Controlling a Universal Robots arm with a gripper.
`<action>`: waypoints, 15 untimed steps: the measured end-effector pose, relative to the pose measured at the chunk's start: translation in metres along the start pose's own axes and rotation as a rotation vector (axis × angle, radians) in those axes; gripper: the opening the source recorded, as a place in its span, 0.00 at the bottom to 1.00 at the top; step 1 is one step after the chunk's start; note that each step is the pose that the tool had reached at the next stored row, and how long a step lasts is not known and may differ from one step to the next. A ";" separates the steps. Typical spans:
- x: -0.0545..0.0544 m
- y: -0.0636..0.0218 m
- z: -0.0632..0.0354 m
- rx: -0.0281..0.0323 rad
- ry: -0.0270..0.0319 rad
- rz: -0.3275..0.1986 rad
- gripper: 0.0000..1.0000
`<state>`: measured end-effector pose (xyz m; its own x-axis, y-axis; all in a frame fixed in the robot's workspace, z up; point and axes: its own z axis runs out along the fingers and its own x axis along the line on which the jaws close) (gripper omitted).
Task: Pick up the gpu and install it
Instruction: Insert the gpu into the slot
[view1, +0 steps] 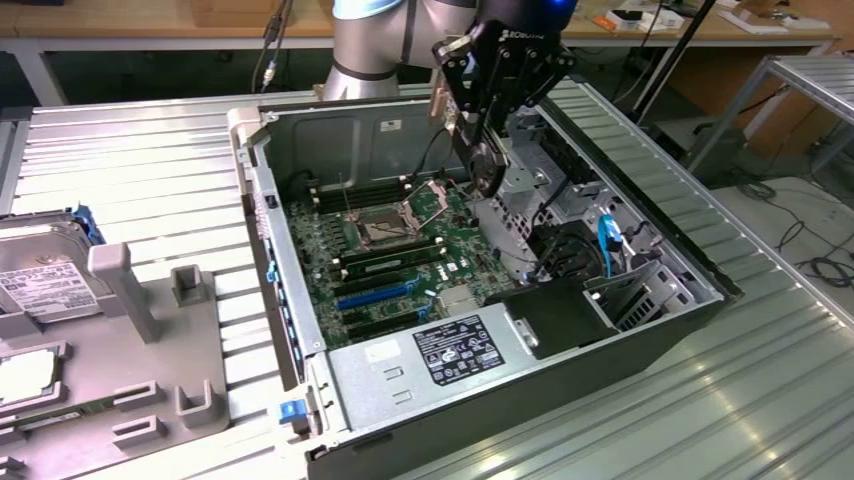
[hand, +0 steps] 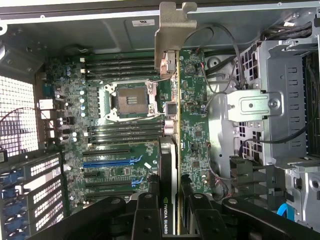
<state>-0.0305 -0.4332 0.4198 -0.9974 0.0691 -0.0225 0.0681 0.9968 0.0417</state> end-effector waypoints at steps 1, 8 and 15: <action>0.000 0.0000 0.0000 -0.0003 0.0003 -0.009 0.27; 0.000 0.0000 0.0000 -0.0026 0.0048 -0.114 0.27; 0.000 0.0000 0.0000 -0.0053 0.0097 -0.234 0.27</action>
<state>-0.0305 -0.4332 0.4198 -0.9862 -0.1643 -0.0226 -0.1651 0.9854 0.0418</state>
